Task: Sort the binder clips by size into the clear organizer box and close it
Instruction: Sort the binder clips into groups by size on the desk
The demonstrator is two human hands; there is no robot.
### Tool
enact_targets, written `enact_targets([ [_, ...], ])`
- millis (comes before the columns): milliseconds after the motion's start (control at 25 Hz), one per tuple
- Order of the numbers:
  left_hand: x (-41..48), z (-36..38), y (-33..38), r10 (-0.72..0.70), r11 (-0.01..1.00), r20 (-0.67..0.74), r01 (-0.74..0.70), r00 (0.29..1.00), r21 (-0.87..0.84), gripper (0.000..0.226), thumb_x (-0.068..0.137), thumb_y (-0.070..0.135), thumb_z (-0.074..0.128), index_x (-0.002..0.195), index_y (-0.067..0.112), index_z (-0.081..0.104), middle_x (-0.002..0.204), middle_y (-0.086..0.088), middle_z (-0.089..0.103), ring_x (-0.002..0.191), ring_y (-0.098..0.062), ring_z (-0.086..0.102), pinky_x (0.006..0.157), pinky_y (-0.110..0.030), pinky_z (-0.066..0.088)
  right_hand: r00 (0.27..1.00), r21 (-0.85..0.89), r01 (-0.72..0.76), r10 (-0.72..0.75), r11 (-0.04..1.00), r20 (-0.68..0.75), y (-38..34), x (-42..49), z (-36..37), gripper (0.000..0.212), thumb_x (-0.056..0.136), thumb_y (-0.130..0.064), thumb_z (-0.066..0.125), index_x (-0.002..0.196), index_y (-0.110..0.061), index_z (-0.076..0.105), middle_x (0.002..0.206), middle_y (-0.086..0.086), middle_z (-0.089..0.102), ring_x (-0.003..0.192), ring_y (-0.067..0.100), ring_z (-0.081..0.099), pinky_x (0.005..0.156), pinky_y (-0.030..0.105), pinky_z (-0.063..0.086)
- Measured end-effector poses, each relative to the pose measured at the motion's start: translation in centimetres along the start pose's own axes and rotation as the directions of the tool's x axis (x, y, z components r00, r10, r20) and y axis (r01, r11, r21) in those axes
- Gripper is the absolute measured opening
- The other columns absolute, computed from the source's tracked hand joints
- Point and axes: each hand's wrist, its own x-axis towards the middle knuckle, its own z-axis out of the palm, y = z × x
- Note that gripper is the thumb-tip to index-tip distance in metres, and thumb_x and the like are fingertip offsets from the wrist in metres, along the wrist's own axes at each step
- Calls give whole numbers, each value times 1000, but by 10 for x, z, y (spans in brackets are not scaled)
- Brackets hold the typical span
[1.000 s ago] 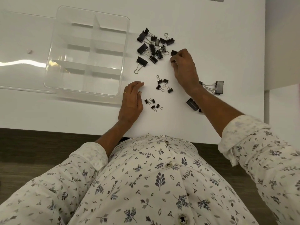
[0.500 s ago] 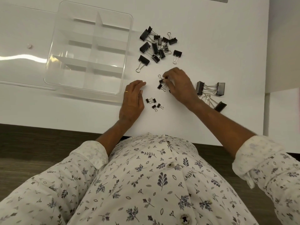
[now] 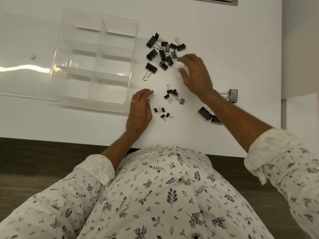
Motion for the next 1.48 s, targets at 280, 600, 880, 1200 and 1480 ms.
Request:
enact_targets([
  [280, 36, 5, 27, -131, 988, -63, 125, 989, -94, 37, 103, 11, 50, 140, 14, 51, 136, -2, 54, 127, -18, 50, 110, -35, 42, 991, -84, -11, 22, 996, 132, 35, 6, -6, 38, 101, -22, 59, 139, -13, 60, 142, 15, 54, 127, 37, 50, 103, 43, 46],
  [600, 105, 24, 21, -170, 985, -45, 171, 984, 13, 36, 98, 13, 57, 134, 12, 58, 142, -5, 52, 132, -24, 45, 110, -35, 41, 993, -88, -17, 27, 996, 111, 35, 8, -7, 51, 99, -37, 62, 146, -19, 54, 150, 12, 47, 129, 36, 50, 104, 47, 46],
  [880, 101, 18, 17, -223, 975, -72, 221, 972, -40, 29, 96, 29, 67, 122, 16, 61, 119, -3, 54, 113, -16, 47, 96, -24, 43, 965, -119, 239, -222, 964, 137, -41, 74, 11, 54, 98, -21, 59, 151, -19, 46, 149, 7, 53, 127, 30, 57, 100, 45, 47],
  [1200, 88, 25, 21, -175, 977, -88, 184, 981, 108, 18, 102, 25, 58, 116, 12, 59, 117, -5, 57, 110, -23, 47, 94, -29, 44, 972, -230, 214, -182, 949, 151, -68, 109, 41, 26, 91, 1, 56, 115, -6, 63, 120, 15, 63, 101, 32, 63, 80, 38, 47],
  [1480, 102, 7, 45, -321, 941, -102, 305, 942, -144, 29, 98, 42, 66, 110, 17, 58, 102, 4, 63, 95, -12, 53, 78, -16, 44, 985, 523, -101, 158, 846, -65, -24, 85, -1, 20, 90, -6, 65, 110, -7, 69, 104, -1, 72, 96, 9, 68, 89, 19, 56],
])
